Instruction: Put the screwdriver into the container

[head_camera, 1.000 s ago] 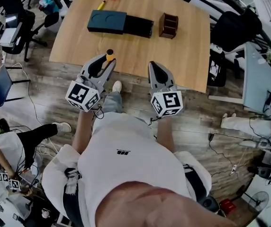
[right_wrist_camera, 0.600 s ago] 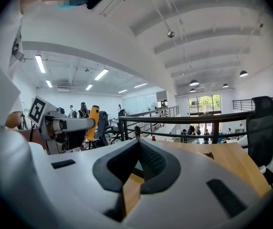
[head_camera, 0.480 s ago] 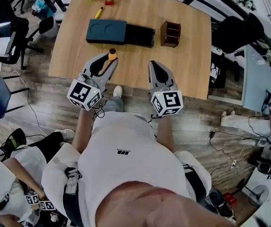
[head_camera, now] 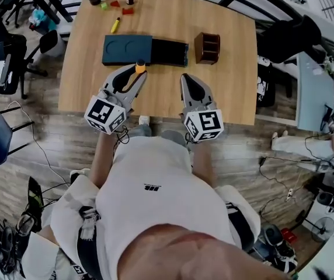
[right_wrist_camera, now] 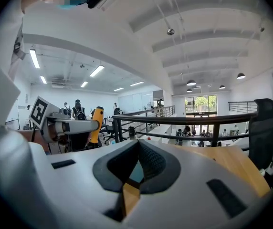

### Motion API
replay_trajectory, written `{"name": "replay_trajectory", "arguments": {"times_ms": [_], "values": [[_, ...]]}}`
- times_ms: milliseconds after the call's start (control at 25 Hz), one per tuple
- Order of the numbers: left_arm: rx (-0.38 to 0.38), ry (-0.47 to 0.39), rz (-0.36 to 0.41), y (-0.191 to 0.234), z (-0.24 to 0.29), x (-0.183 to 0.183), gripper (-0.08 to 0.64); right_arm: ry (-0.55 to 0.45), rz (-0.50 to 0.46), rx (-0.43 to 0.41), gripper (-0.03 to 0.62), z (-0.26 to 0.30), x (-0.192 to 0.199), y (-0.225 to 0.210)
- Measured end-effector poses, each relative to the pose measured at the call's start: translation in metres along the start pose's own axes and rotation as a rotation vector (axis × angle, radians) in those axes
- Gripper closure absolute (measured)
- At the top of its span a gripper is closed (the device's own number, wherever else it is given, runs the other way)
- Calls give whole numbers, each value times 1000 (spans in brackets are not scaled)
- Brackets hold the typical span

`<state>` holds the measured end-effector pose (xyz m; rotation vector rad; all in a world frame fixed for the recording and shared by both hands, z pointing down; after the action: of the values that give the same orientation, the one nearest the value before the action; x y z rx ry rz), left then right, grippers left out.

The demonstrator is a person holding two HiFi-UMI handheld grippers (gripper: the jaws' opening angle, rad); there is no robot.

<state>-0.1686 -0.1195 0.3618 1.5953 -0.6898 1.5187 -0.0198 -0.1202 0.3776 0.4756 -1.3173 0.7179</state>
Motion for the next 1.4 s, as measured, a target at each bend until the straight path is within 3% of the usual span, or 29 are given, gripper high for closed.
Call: {"name": "replay_trajectory", "arguments": {"times_ms": [400,1400], "values": [[58,24,23,19,53,16,448,18,-1,31,597,31,3,-29],[88,136,59,27,166,77,448,87,105,3,597,58,55,-114]]}}
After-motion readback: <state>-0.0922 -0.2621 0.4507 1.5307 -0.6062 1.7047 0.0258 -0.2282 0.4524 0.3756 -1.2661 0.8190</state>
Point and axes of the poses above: the fingertips, and each gripper's own axes: z forward along the fingers, y to its left, x out of its underside, the point moved 2 cm from there along -z, backward along the fingers, and after that the axes turned 12 degrees about -x, right-handed, at the moved point
